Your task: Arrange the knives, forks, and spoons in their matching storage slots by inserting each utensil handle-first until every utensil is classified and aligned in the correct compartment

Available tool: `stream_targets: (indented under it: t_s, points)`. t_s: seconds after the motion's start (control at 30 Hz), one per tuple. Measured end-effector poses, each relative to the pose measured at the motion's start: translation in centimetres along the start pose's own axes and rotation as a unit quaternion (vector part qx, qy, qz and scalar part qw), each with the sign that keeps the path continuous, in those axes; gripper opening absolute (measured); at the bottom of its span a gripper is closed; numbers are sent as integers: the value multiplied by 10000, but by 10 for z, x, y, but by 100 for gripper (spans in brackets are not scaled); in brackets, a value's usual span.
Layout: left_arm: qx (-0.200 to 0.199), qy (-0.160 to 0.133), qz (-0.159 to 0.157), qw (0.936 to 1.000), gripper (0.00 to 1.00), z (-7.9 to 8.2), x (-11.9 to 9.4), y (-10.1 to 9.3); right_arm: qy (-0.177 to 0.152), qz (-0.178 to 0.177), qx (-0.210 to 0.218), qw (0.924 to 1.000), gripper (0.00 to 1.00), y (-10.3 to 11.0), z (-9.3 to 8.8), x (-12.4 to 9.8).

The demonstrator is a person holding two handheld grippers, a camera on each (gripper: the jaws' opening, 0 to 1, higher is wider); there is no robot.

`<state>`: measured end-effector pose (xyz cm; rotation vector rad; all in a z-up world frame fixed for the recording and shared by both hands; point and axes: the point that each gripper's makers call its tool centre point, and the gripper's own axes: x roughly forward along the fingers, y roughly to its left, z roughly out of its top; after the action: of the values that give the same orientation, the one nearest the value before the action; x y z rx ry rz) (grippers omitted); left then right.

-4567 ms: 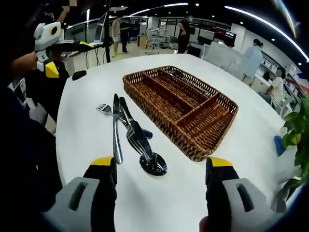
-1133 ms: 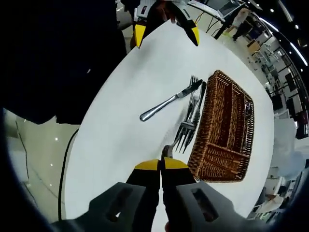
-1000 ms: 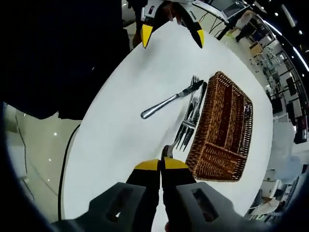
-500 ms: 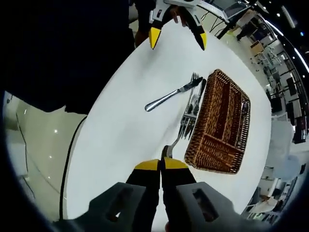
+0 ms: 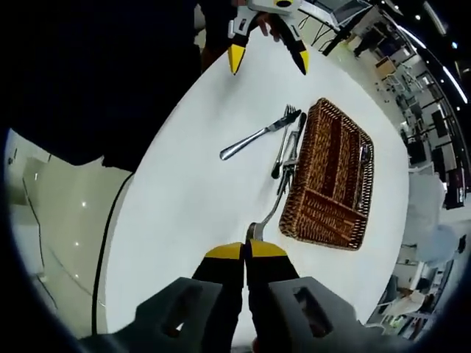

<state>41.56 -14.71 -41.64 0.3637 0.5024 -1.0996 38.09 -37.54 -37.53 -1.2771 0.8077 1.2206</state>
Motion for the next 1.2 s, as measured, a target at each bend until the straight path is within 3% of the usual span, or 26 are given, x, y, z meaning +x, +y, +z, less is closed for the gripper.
stream_targets:
  t_s: [0.5,1.2]
  points:
    - [47,16,-43,10000,90,0,2,-1,9,-104,4,9999,0,-1,-2,-9]
    - [86,74,-25,9999,90,-2,0,-4,-146,-375,-227,9989,0,-7,11,-26]
